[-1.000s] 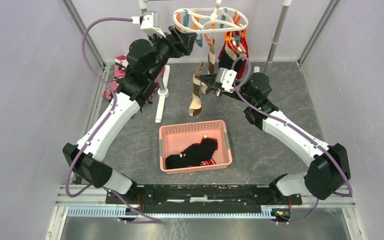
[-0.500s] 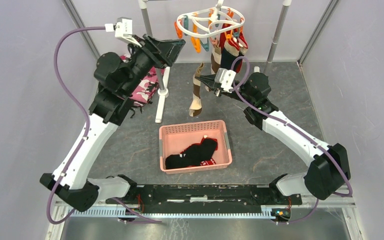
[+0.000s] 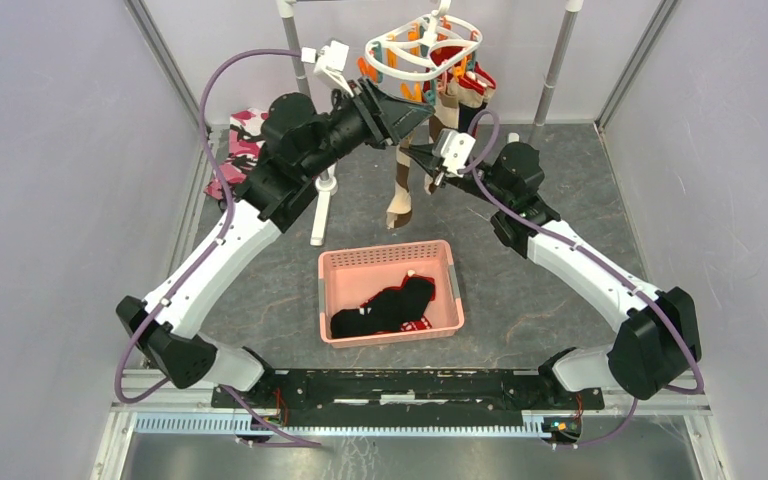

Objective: Clip the socks to the hanger
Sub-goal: Adjust the hanger on the clothesline.

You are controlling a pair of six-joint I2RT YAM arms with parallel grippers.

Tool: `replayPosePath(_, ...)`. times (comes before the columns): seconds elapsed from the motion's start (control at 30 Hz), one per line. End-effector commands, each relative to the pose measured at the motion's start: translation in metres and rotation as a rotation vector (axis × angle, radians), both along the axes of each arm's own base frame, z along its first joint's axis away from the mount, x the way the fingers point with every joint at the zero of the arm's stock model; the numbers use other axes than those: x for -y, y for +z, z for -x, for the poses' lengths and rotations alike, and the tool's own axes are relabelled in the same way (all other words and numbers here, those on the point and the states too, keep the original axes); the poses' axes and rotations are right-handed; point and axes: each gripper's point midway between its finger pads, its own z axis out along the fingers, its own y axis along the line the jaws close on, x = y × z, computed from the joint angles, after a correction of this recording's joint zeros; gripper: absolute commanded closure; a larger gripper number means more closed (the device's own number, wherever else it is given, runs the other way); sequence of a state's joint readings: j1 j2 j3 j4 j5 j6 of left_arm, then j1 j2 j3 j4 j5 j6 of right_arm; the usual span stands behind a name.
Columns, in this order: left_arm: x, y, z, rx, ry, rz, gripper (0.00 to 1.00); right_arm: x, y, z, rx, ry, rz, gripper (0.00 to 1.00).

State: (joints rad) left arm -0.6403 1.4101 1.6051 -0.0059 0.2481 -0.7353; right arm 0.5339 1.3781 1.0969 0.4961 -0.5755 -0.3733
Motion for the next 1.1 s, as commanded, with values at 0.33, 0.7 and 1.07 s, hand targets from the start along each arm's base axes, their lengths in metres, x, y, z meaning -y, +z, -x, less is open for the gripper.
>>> replayPosePath(0.33,0.028,0.007,-0.038,0.074,0.123,-0.058,0.43,0.038,0.0,-0.009,-0.005,-0.109,-0.023,1.0)
replayPosePath(0.7,0.015,-0.007,-0.062,0.08,0.265,-0.124,0.4,0.049,-0.004,-0.009,-0.017,-0.134,-0.027,1.0)
replayPosePath(1.07,-0.008,-0.006,-0.067,0.109,0.371,-0.162,0.4,0.052,-0.006,-0.008,-0.022,-0.142,-0.026,1.0)
